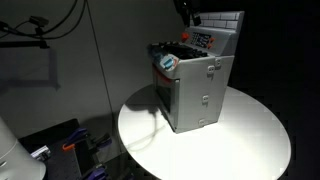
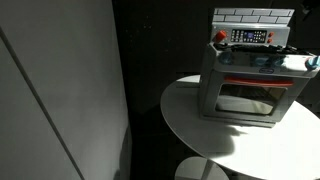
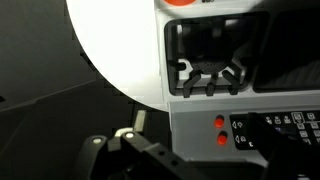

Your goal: Push the top right button on the toy stove

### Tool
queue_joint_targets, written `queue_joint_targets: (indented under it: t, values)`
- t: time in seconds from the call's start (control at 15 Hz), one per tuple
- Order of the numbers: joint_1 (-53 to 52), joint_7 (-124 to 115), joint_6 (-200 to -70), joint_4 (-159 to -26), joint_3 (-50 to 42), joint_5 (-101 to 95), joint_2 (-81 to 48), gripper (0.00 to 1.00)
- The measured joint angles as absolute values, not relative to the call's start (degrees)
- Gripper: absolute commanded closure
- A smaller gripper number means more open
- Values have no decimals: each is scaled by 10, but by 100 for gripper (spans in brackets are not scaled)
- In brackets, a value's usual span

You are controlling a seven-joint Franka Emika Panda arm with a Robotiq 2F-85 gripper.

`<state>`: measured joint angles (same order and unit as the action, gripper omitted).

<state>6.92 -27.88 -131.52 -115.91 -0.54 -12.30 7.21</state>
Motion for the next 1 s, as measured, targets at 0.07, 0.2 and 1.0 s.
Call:
queue_joint_targets:
  t: [0.07, 0.2, 1.0]
  values:
    - [69, -285, -1320, -1155, -6, -126, 64, 0]
    - [69, -298, -1330, -1147, -8, -132, 49, 0]
    - [64, -316, -1347, -1092, -27, -138, -33, 0]
